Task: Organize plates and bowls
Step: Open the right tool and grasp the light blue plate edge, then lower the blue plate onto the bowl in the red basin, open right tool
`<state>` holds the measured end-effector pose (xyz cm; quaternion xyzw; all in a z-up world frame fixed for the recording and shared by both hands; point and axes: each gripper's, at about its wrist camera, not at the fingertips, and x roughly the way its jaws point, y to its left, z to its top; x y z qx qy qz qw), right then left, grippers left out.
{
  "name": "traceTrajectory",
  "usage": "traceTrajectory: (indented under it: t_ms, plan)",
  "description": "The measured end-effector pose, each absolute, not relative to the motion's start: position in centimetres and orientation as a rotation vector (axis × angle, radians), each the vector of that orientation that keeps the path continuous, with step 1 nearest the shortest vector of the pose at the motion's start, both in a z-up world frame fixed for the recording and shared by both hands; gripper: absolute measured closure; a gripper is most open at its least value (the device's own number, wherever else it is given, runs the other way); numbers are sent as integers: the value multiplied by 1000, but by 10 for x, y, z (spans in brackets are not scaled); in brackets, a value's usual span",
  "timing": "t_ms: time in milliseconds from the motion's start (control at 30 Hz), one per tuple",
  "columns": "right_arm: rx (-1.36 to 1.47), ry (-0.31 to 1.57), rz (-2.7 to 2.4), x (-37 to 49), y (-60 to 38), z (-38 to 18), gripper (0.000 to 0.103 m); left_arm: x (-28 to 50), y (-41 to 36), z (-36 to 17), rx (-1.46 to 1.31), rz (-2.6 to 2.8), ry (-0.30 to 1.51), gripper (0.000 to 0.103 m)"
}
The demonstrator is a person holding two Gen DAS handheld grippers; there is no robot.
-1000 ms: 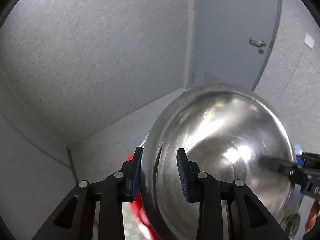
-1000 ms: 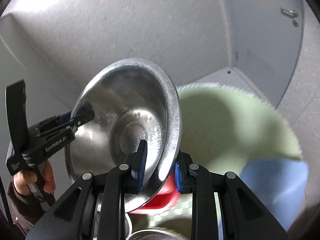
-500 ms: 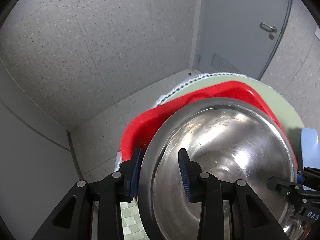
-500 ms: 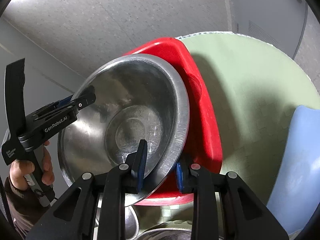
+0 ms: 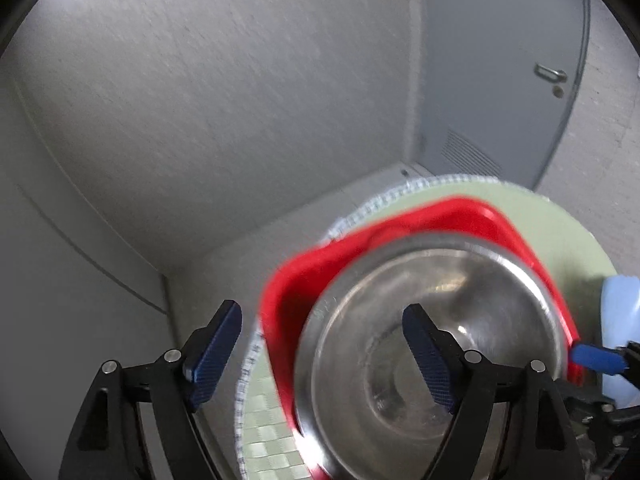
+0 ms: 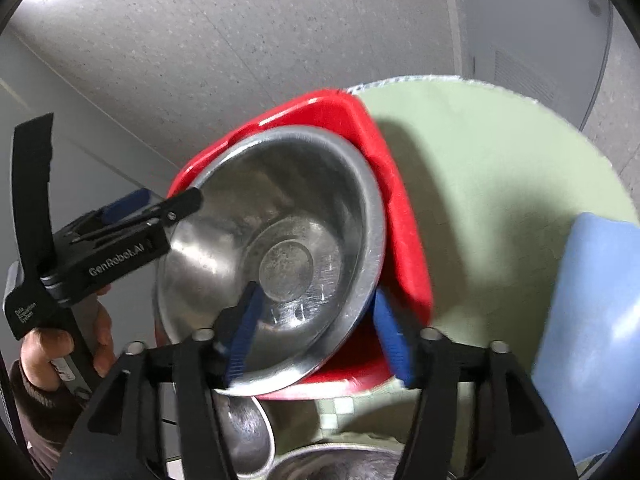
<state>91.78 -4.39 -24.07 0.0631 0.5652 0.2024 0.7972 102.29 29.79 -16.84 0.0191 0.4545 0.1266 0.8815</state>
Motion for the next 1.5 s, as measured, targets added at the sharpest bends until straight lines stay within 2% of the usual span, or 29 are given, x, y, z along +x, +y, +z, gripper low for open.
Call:
traceTrajectory:
  t_ms: [133, 300, 533, 833, 900, 933, 967, 1000, 1033, 1100, 1300, 1500]
  plan:
    - [149, 1119, 419, 901, -75, -211, 36, 1008, 254, -139, 44, 188, 849, 16]
    - [129, 1007, 258, 885, -153, -184, 32, 1002, 164, -135, 57, -40, 839, 10]
    - [182, 1011, 45, 861, -266, -193, 31, 1019, 56, -194, 178, -187, 991, 9]
    - [315, 1158, 69, 855, -312, -259, 33, 1056, 24, -261, 219, -83, 1164, 10]
    - [327, 1173, 97, 856, -311, -266, 38, 1060, 17, -275, 200, -93, 1200, 14]
    - [337, 1184, 116, 856, -312, -271, 44, 1061, 18, -277, 199, -95, 1211, 25]
    - [349, 1197, 130, 856, -313, -276, 49, 1065, 16, -282, 196, -116, 1229, 41]
    - [354, 1206, 142, 858, -313, -279, 60, 1067, 14, -282, 186, -141, 1240, 51]
    - [358, 1212, 153, 857, -313, -281, 74, 1070, 13, -283, 169, -182, 1253, 70]
    - [370, 1205, 178, 856, -312, -279, 83, 1073, 11, -281, 183, -196, 1244, 73]
    - [328, 1158, 181, 857, -305, -260, 83, 1081, 21, -253, 156, -230, 1134, 73]
    - [278, 1048, 231, 860, -274, -207, 83, 1077, 70, -203, 84, -205, 1015, 73]
